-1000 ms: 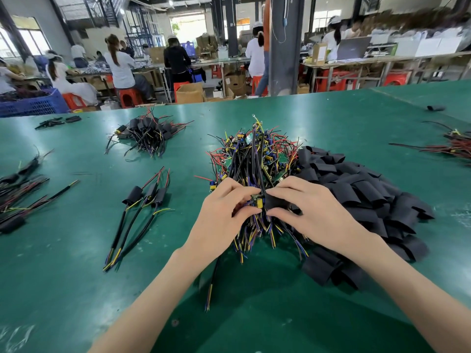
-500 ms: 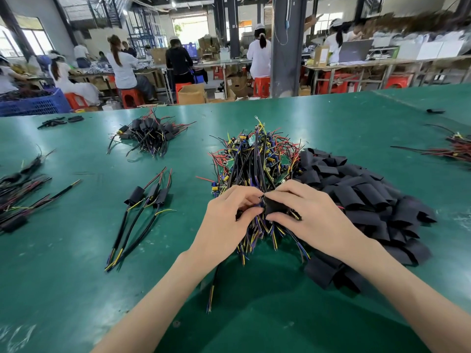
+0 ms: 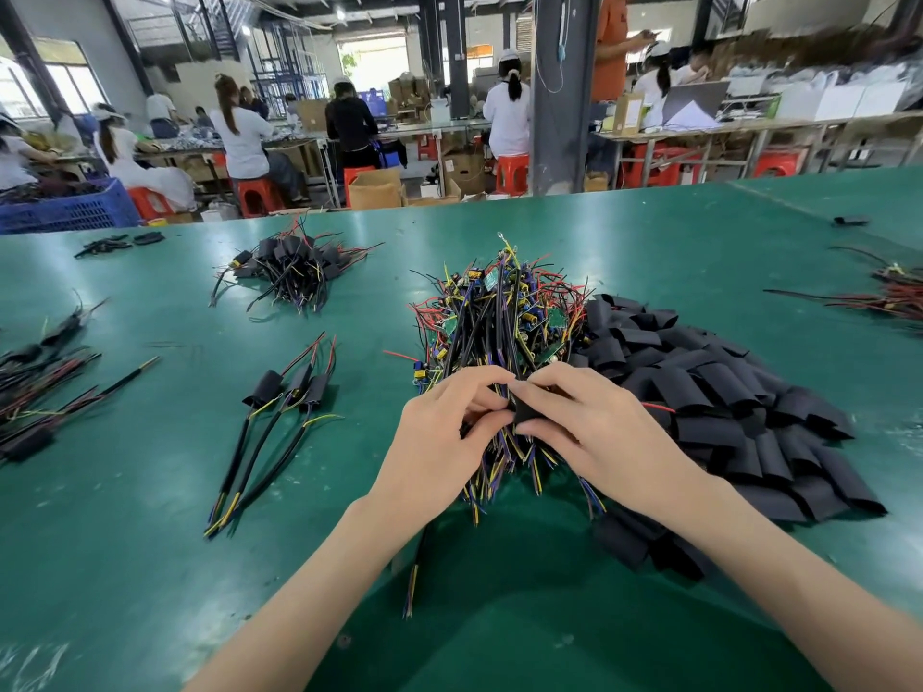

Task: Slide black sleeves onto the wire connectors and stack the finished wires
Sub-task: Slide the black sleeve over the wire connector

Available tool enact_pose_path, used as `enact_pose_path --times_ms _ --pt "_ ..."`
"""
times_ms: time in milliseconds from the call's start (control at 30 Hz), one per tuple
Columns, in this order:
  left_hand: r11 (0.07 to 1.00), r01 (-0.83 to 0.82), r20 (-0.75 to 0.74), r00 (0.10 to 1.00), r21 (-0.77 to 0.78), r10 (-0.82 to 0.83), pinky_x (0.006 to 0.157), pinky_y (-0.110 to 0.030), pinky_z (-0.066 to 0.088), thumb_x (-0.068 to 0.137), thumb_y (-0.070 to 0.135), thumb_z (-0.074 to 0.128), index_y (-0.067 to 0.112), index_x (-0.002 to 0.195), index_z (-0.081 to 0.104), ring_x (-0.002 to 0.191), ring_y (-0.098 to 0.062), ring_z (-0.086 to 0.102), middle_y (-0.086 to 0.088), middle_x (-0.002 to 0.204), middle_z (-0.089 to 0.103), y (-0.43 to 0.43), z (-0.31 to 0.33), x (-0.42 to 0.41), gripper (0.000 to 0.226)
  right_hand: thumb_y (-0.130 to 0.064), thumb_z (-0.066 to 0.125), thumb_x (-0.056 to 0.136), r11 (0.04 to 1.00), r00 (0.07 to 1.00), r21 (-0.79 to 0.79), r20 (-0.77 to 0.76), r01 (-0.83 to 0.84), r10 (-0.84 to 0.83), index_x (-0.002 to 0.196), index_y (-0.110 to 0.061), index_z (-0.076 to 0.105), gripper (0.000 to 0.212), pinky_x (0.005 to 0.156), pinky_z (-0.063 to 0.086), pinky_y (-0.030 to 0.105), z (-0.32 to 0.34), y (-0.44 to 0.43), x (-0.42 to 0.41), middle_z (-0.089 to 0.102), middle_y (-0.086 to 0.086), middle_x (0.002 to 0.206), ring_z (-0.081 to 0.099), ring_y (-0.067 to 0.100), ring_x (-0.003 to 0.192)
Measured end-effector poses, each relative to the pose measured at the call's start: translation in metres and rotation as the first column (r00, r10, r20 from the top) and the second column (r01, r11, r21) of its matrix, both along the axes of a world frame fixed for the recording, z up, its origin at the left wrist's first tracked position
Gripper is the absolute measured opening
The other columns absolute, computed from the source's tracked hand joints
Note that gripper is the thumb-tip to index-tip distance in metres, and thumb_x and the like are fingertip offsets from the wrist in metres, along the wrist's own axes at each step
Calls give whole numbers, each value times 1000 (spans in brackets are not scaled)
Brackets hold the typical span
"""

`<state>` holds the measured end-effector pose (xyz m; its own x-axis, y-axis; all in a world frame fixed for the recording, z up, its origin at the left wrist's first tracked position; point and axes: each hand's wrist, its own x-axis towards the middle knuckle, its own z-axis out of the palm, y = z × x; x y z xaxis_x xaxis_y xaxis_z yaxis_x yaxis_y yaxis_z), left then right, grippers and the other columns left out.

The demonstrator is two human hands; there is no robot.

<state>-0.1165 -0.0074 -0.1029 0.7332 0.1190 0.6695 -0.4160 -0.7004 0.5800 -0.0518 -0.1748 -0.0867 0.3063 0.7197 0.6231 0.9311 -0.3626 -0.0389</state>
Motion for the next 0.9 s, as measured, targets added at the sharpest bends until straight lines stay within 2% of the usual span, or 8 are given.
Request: enact_pose_path --times_ms 100,200,367,467,600,733,800,900 --pt "999 -7 3 1000 44 7 79 -3 42 79 4 73 38 109 56 79 7 60 16 84 64 0 1 0 49 -19 63 89 999 993 12 -112 -34 35 123 -2 60 38 77 50 45 0 -2 3 60 12 102 58 32 85" --pt "1000 0 -2 1000 26 0 78 -6 44 77 3 74 39 108 57 78 6 61 18 81 64 0 2 -1 50 -18 62 90 999 987 7 -152 -54 55 124 -2 59 38 79 49 43 -1 -1 3 59 11 104 57 31 87" --pt "988 40 -65 997 -146 -50 71 -17 52 74 0 75 41 102 57 70 -8 64 5 75 67 3 5 -1 53 -14 64 85 1000 1000 -24 -22 -19 18 121 4 60 40 78 52 40 -2 5 -1 63 16 102 60 34 84" --pt "976 64 -76 994 -207 -81 69 -15 51 73 -2 76 32 105 58 68 -10 65 0 73 67 4 9 -1 50 -16 61 86 1000 1000 -16 10 -4 4 126 2 56 45 80 50 40 -2 6 0 61 15 107 60 33 88" --pt "969 72 -21 997 -235 -80 69 -13 50 73 -3 76 33 103 55 68 -9 66 -4 74 68 3 12 -2 51 -18 67 85 994 989 98 -141 54 -40 130 0 52 50 78 51 46 0 5 -2 58 15 114 60 37 89" --pt "970 71 -18 997 -233 -77 70 -13 49 73 -3 76 33 102 55 70 -8 67 6 75 70 2 11 -3 51 -22 64 80 996 995 28 -35 89 -88 110 3 65 40 72 44 35 1 6 -2 65 14 92 63 32 74" --pt "975 58 -20 998 -216 -64 71 -12 49 73 -3 76 35 100 54 70 -5 67 9 76 70 2 11 -3 52 -21 62 81 998 997 1 -41 70 -70 111 5 64 40 72 40 32 1 6 -3 64 15 91 61 31 72" --pt "978 50 -19 998 -202 -55 72 -10 49 72 -3 77 39 98 53 71 -2 67 12 79 70 2 11 -3 54 -19 61 86 999 995 -9 -96 40 -41 120 4 59 41 75 48 39 0 6 -3 61 16 96 59 34 77"
